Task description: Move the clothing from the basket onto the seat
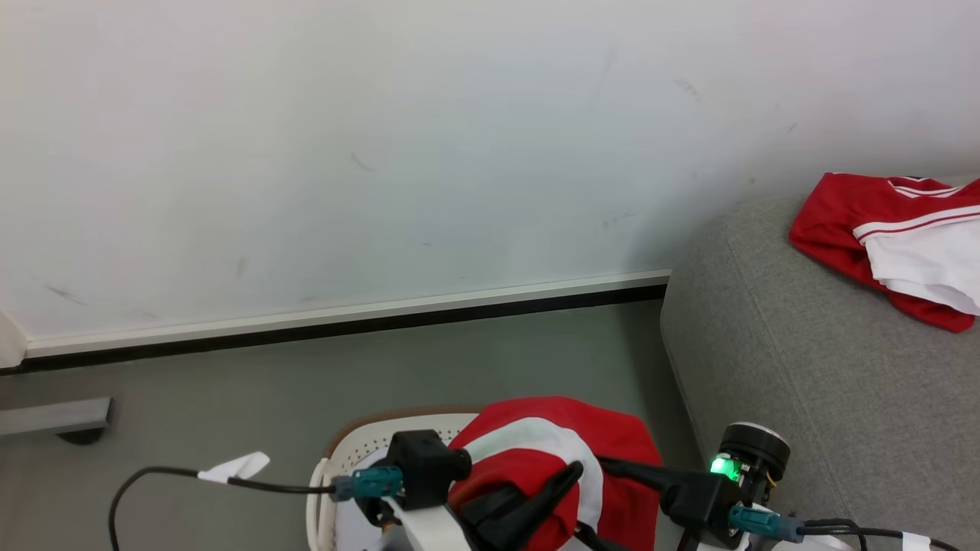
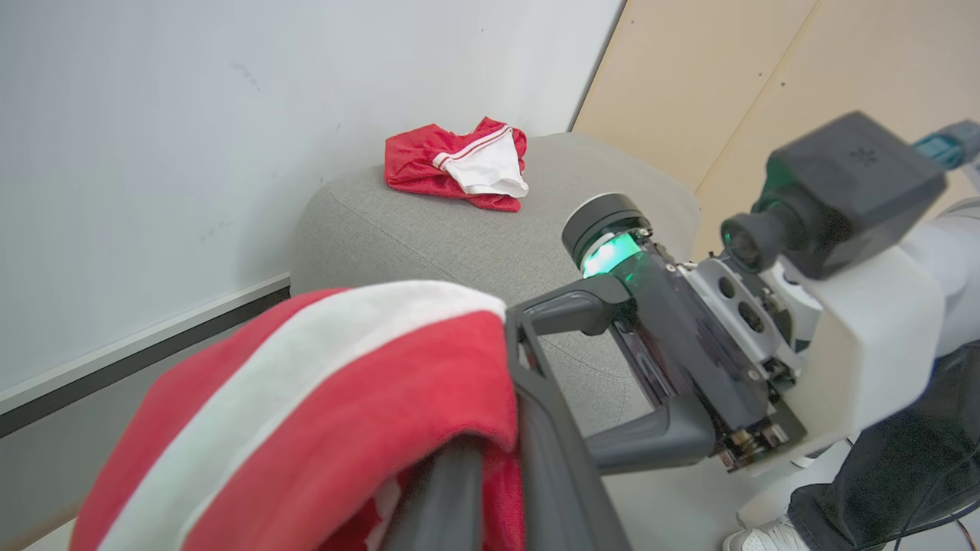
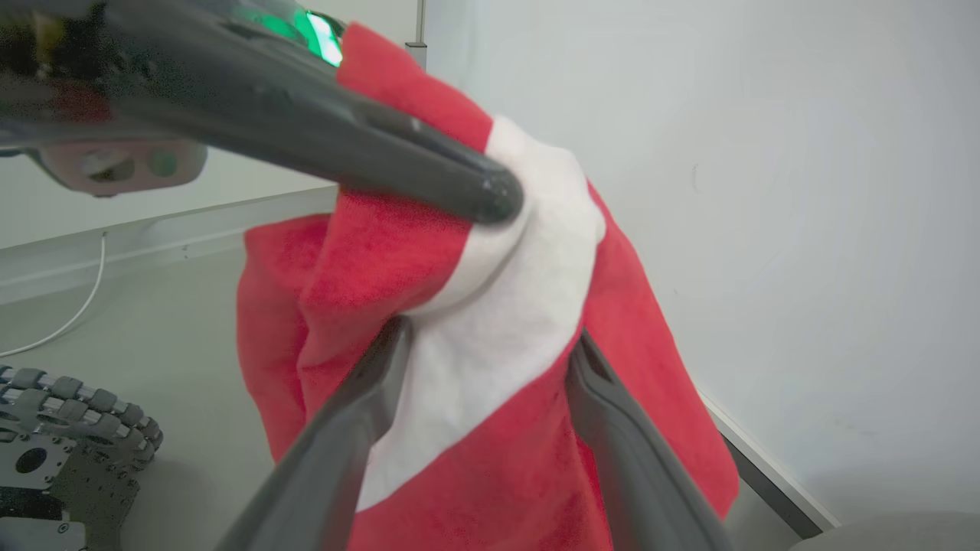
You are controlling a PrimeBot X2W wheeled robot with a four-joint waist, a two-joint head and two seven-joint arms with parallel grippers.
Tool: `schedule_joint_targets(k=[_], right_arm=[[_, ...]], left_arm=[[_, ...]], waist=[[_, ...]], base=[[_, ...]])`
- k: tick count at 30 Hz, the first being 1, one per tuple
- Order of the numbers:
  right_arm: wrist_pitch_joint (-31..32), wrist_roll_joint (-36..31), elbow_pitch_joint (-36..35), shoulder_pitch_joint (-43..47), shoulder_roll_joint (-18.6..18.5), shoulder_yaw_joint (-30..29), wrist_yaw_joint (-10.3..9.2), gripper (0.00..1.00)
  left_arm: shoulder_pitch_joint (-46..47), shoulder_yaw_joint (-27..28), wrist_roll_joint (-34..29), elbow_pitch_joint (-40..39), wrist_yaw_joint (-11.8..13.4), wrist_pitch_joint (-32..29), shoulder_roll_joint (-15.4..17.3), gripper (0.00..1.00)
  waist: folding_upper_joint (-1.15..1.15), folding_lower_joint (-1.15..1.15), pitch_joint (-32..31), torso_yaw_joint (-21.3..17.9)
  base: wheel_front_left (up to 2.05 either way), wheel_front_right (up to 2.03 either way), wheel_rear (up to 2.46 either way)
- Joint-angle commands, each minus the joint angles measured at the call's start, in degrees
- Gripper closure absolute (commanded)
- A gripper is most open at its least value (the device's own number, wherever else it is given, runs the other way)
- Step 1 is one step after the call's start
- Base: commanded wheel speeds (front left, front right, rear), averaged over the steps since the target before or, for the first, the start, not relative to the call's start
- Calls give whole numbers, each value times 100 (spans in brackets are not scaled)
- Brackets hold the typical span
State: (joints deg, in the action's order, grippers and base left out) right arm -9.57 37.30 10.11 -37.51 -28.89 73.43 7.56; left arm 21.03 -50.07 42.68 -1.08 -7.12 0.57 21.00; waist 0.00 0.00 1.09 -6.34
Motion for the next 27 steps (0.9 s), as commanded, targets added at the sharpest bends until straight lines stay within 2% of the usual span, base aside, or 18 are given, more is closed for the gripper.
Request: schedule_joint_targets(k=[1,2,3,4,7,15,18,19,25,27], right_arm=[[5,68,-19,50,-16,-5,-15,0],[2,115,-10,56,-8,-5,-15,0],[8,136,-1,58,0,-4,-15,9],[18,172,5,63,9,-4,-15,47],[-25,255,31,71,42,-4,-15,100],[-304,524,320,-86,-1,-4,-15,100],[-416,655,442,-145,-47,-2,-15,100],[-454,713,485,-179,-61,-1,-15,100],[-570,1007,672,-368,-126,-26,-15,100],[-576,1065,665,-388,-147,-219,-15,100]], left_arm=[[67,-10,49,5,-40,37,8,100],[88,-31,75,15,-35,55,6,100],[107,-57,102,22,-33,74,0,100],[120,-84,122,26,-35,97,-7,100],[142,-162,219,28,-40,144,-11,100],[210,-195,295,105,-30,350,21,100],[212,-166,203,170,13,465,2,42],[214,-151,165,180,46,520,-12,0],[219,-161,39,336,153,659,-109,0],[234,-168,-4,394,193,690,-132,0]], waist=[[0,0,-1,-11],[0,0,-3,-19],[0,0,-4,-26],[0,0,-6,-33],[0,0,-9,-53],[0,0,-13,-94],[0,0,-2,-125],[0,0,3,-136],[0,0,47,-279],[0,0,70,-365]], base=[[0,0,0],[0,0,0],[0,0,0],[0,0,0],[0,0,0],[0,0,0],[0,0,0],[0,0,0],[0,0,0],[0,0,0]])
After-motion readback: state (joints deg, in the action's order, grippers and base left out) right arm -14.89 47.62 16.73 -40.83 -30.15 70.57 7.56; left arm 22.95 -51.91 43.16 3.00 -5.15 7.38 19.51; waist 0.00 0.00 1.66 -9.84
